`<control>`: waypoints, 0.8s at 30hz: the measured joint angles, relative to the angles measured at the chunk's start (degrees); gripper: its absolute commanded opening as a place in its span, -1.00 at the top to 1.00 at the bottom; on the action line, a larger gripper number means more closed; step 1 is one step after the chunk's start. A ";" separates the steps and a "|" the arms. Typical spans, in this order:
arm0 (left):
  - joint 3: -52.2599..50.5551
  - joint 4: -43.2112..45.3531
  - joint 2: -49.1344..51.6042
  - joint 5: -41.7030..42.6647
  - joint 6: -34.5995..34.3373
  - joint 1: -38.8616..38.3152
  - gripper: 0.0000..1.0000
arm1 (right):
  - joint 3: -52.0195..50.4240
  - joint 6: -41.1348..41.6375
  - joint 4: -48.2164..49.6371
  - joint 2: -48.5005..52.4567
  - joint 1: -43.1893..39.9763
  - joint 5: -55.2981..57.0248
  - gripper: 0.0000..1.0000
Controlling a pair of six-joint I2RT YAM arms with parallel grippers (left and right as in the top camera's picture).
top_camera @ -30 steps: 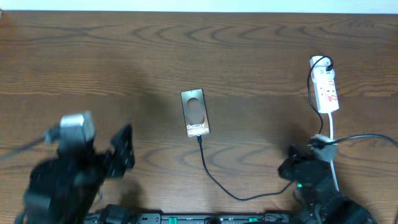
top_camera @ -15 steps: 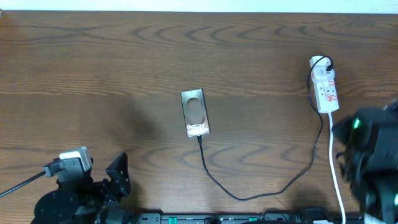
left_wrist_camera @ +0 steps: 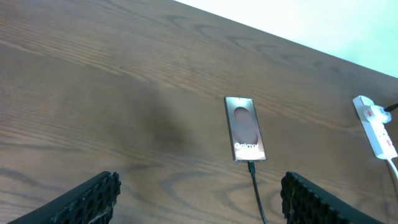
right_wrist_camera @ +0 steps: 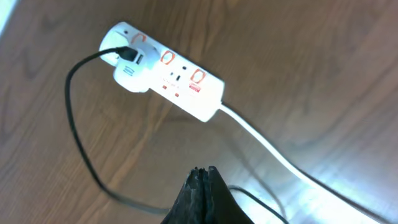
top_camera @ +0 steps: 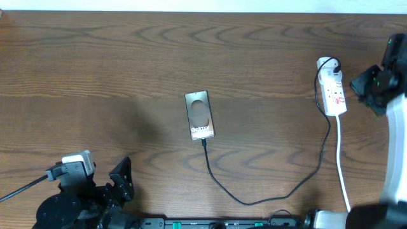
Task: Plug charger to phone and switch on socket
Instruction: 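Move the right gripper over the white power strip's switch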
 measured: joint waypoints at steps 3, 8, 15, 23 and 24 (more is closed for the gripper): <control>0.00 0.04 0.00 0.00 0.00 0.02 -0.69 | 2.71 -0.04 1.53 6.67 -1.84 -3.65 0.98; 0.00 0.07 0.00 0.00 0.00 0.00 -0.70 | 6.03 -0.20 2.71 15.28 -3.61 -7.54 0.98; 0.00 0.04 0.00 0.00 0.00 0.00 -0.70 | 8.11 -0.24 6.71 24.09 -5.44 -9.44 0.98; 0.00 0.04 0.00 0.00 0.00 0.02 -0.70 | 8.20 -0.37 13.03 28.57 -5.92 -11.72 0.98; 0.00 0.07 0.00 0.00 0.00 0.00 -0.70 | 8.20 -0.39 13.73 28.81 -5.92 -12.11 0.98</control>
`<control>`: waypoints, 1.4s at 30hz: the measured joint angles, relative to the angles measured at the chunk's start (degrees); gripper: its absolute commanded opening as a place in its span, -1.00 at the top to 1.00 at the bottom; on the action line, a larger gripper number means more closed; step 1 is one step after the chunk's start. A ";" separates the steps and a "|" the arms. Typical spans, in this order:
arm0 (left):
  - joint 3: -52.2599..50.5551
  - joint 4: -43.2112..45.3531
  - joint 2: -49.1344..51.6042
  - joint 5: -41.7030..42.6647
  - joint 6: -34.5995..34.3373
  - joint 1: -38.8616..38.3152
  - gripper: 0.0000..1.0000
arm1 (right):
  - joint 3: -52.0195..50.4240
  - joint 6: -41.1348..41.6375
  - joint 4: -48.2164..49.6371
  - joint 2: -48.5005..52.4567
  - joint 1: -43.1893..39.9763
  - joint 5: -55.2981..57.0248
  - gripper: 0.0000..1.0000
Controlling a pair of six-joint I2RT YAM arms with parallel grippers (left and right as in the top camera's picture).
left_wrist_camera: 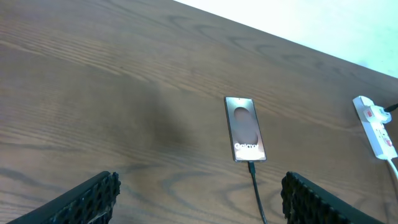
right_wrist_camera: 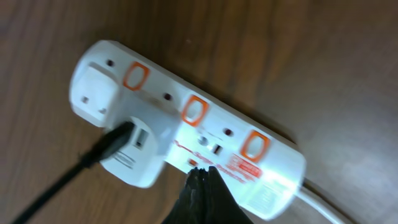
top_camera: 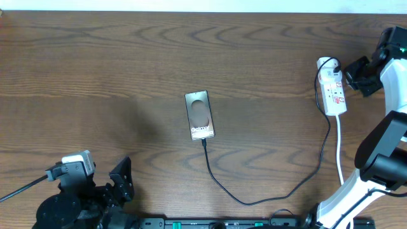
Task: Plug charger to phone and switch on socket
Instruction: 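Move the right gripper over the white power strip's switch, then press the power strip switch down with the right gripper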
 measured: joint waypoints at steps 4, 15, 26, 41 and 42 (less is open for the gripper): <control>0.00 -0.02 0.00 0.00 0.00 0.02 -0.70 | 0.11 -0.02 1.60 1.33 0.00 -0.98 0.99; 0.00 -0.02 0.00 0.00 0.00 0.00 -0.70 | 0.11 0.31 4.87 6.12 0.00 -3.89 0.98; 0.00 -0.02 0.00 0.00 0.00 0.00 -0.71 | 0.11 1.66 6.10 6.23 -0.42 -4.37 0.98; 0.00 -0.02 0.00 0.00 0.00 0.00 -0.70 | 1.95 0.37 6.36 10.58 -1.20 -6.51 0.98; 0.00 -0.02 0.00 0.00 0.00 0.00 -0.70 | 1.97 -0.22 6.23 10.58 -1.18 -6.49 0.98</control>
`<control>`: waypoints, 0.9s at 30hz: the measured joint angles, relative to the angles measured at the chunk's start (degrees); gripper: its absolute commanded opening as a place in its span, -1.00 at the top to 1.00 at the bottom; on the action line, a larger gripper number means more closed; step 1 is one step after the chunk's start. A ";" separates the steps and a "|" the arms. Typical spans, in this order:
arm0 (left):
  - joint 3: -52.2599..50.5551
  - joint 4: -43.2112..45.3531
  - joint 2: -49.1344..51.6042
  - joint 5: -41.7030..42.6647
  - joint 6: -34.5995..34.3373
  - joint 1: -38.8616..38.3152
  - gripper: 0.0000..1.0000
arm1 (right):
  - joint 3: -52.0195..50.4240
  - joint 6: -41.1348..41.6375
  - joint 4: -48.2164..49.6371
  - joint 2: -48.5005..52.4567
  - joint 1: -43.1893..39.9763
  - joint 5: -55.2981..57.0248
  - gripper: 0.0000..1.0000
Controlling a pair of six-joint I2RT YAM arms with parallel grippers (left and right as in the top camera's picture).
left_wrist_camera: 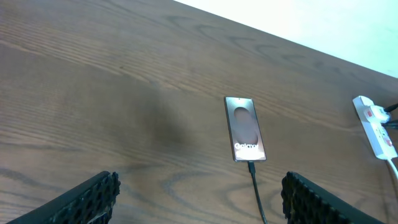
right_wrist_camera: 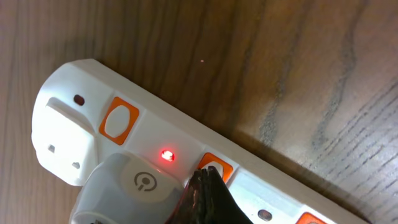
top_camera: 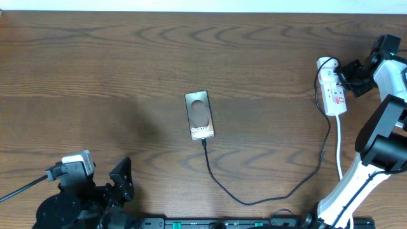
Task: Plug charger to phone and switch on socket
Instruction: 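Press the power strip switch down with the right gripper, then lift the right gripper away from the power strip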
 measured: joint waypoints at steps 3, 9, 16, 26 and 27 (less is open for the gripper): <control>0.00 0.00 0.00 0.00 0.00 0.00 -0.70 | 0.11 -1.64 -0.63 -0.15 0.02 -0.11 0.98; 0.00 0.00 0.00 0.00 0.00 0.00 -0.71 | -1.11 -5.16 -3.08 -4.28 0.90 -0.74 0.98; 0.00 0.00 0.00 0.00 0.00 0.00 -0.70 | -1.22 -8.33 -3.67 -26.60 1.62 9.42 0.98; 0.00 0.02 0.00 0.00 0.00 0.02 -0.71 | -0.76 -8.92 7.19 -55.60 1.57 14.43 0.85; -0.02 0.02 0.00 0.00 0.00 0.02 -0.71 | -0.76 -8.81 9.40 -57.48 1.57 13.97 0.74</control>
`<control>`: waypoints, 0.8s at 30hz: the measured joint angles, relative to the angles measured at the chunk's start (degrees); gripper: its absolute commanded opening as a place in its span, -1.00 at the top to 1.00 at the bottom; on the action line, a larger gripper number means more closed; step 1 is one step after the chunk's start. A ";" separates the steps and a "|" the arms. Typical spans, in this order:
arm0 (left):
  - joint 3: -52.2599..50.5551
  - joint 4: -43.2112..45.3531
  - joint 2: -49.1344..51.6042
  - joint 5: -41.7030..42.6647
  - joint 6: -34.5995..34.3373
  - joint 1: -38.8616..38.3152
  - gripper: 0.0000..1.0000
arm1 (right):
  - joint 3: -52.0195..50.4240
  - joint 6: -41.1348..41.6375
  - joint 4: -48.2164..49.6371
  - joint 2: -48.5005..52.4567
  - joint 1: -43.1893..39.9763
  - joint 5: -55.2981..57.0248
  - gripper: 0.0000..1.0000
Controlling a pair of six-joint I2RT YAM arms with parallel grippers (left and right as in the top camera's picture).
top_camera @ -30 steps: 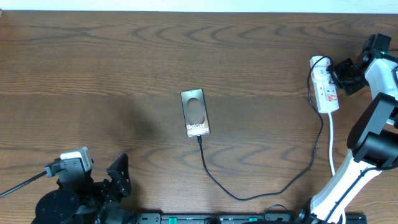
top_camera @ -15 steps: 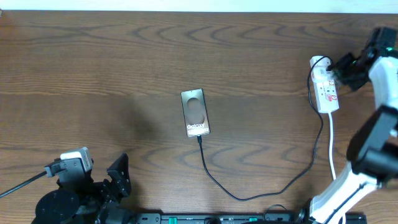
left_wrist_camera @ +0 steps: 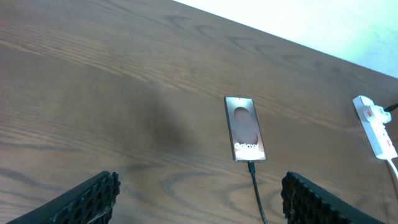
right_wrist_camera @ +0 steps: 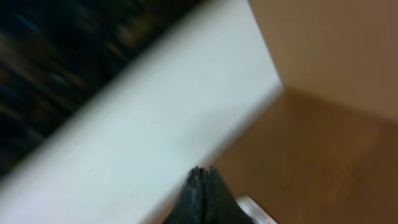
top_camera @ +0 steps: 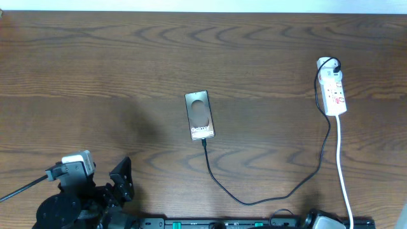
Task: Plug charger to phone and switch on socket
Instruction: 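Lift the right gripper away from the power strip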
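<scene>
The phone [top_camera: 200,116] lies face up mid-table, with the black charger cable [top_camera: 248,201] plugged into its near end. The cable loops right and up to the white adapter [top_camera: 327,63] in the white power strip [top_camera: 333,93]. My left gripper [left_wrist_camera: 199,208] is open and low at the near edge, well short of the phone [left_wrist_camera: 245,128]. My right gripper [right_wrist_camera: 202,169] is shut on nothing. Its view is blurred, showing white wall, brown table and a corner of the strip [right_wrist_camera: 254,209] behind the fingers. The overhead view does not show the right gripper.
The strip's white mains lead [top_camera: 342,165] runs down the right side to the near edge. The table's far edge meets a white wall [left_wrist_camera: 348,25]. The left arm's base and camera block [top_camera: 73,165] fill the near left corner.
My right gripper's shut tip was on an orange switch of the strip, with a red light lit beside it. Now it is away from the strip and out of the overhead view. Phone and cable are unmoved.
My shut right gripper hung to the right of the strip, then closer over its switches. Then its tip rested on a switch next to the adapter with a red light on. Now it is withdrawn. The left gripper stayed open and still, and the phone stayed plugged.
</scene>
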 measured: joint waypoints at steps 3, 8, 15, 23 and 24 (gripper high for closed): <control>0.00 -0.02 0.00 0.00 0.00 -0.02 -0.70 | 0.04 -0.22 6.80 -7.63 0.04 -1.68 0.56; 0.00 -0.02 0.00 0.00 0.00 -0.02 -0.71 | 0.70 -0.90 6.91 -18.78 1.90 -2.71 0.45; 0.00 -0.02 0.00 0.00 0.00 -0.02 -0.70 | -1.57 -2.86 -2.45 -26.97 10.49 -4.15 0.42; 0.00 -0.04 0.00 0.00 0.00 -0.02 -0.71 | -15.26 -2.78 2.99 -39.28 15.19 -6.27 0.03; 0.00 -0.04 0.00 0.00 0.00 -0.02 -0.70 | -17.38 -2.84 3.72 -41.29 15.19 -6.29 0.03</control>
